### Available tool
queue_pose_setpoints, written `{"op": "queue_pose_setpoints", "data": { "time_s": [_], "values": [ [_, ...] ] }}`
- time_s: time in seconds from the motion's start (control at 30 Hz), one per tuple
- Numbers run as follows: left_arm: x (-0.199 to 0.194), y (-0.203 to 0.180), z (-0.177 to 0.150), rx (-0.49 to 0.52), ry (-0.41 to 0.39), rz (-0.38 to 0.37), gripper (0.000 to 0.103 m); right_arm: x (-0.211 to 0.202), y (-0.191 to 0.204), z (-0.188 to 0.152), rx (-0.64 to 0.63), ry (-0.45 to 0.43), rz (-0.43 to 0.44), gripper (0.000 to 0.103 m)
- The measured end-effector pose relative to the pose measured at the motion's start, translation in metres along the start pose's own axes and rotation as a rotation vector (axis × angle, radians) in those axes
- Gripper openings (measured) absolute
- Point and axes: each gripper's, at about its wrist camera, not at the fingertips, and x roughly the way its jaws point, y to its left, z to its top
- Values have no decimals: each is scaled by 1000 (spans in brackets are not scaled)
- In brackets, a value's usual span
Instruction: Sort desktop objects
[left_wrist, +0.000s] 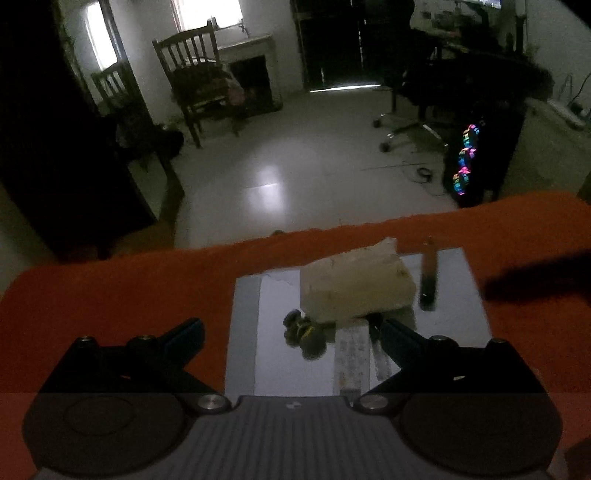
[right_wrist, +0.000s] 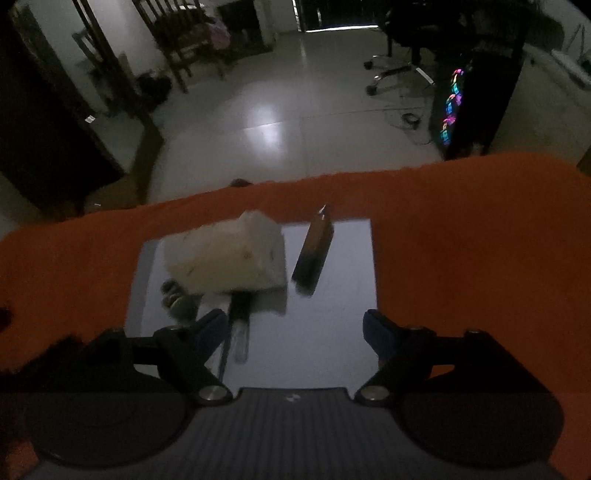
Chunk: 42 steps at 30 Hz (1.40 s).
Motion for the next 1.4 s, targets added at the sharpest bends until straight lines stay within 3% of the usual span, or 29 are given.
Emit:
{"op": "queue_pose_setpoints", "data": {
  "time_s": [0.07,0.17,0.23,0.33,0.43,0.7,0.83,0.93,1.03,1.4],
  "values": [
    [-1,16,-4,-47,52,-29,103,1,16,15,-29,-1,-39,84],
    [27,28,-4,-114,189,-11,103,-5,25,34,3,58,0,84],
    [48,32,2,-156,223,-24,103,-17,27,41,11,51,-2,84],
    [67,41,13,-263,178,-47,103,-30,24,37,-18,32,-36,84],
    [83,43,26,-316,200,-76,103,-29,12,21,-11,26,-15,84],
    [95,15,32,-202,165,-27,103,-4,-7,12,1,41,14,83],
    [114,15,27,-184,211,-60,102,11,-16,14,19,60,1,81],
    [139,11,23,-116,270,-80,89,26,-21,19,11,75,-21,81],
    [160,10,21,-82,276,-79,89,44,-23,23,10,97,-39,79],
    [242,26,13,-140,335,-48,89,107,-11,38,18,166,-45,75]
  ]
}}
